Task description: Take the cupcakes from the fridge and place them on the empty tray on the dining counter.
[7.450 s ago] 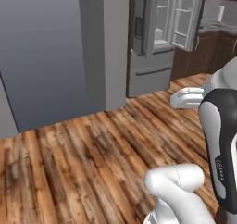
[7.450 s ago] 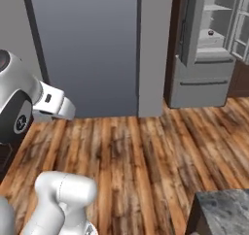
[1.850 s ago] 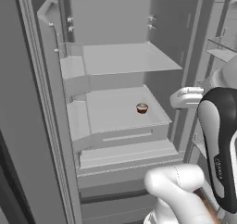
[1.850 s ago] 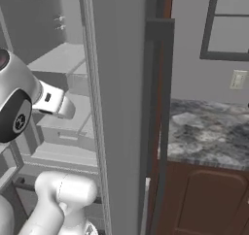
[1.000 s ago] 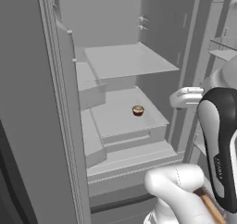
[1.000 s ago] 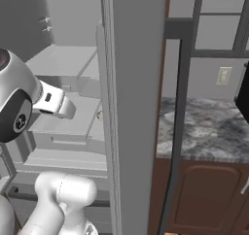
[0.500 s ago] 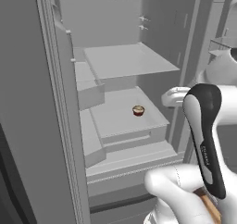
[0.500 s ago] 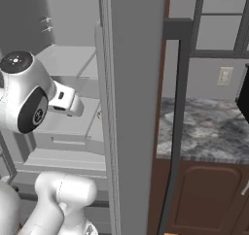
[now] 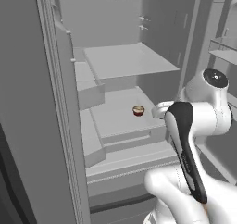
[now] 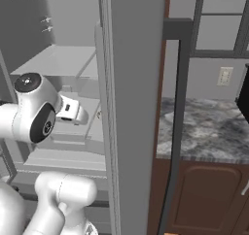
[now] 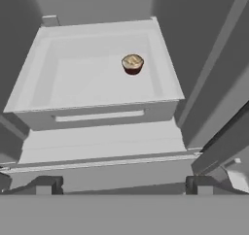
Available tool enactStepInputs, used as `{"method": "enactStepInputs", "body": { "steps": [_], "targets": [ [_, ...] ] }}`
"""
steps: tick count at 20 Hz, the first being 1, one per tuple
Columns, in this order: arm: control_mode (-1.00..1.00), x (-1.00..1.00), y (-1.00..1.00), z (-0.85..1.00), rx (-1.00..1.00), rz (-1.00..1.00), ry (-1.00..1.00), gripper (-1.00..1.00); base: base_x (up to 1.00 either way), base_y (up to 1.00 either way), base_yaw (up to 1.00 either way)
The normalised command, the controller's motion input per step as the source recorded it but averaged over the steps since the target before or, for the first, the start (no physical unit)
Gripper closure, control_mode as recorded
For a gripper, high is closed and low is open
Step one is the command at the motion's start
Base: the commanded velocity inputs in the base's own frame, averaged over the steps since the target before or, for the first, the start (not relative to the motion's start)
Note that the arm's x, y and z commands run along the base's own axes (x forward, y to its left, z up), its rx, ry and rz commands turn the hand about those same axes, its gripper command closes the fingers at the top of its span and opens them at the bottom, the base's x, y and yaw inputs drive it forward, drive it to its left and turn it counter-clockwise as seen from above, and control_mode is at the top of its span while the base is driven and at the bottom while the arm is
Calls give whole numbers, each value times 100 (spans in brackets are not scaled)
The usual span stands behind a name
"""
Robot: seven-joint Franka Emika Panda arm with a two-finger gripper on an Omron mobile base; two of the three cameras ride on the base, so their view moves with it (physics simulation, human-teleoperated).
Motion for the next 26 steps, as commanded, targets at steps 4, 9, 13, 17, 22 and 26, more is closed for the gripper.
{"method": "enactStepInputs", "body": {
  "steps": [4, 9, 13, 17, 22, 26],
  "targets": [
    [-100, 49, 0, -30, -1, 0, 1, -100, 0, 0, 0],
    [-100, 57, 0, -24, 0, 0, 5, -100, 0, 0, 0],
    [-100, 44, 0, -25, 0, 0, 0, -100, 0, 0, 0],
    [-100, 40, 0, -14, 0, 0, -2, -100, 0, 0, 0],
    [-100, 38, 0, -15, 0, 0, -1, -100, 0, 0, 0],
    [-100, 33, 0, -14, 0, 0, 0, -100, 0, 0, 0]
  ]
}}
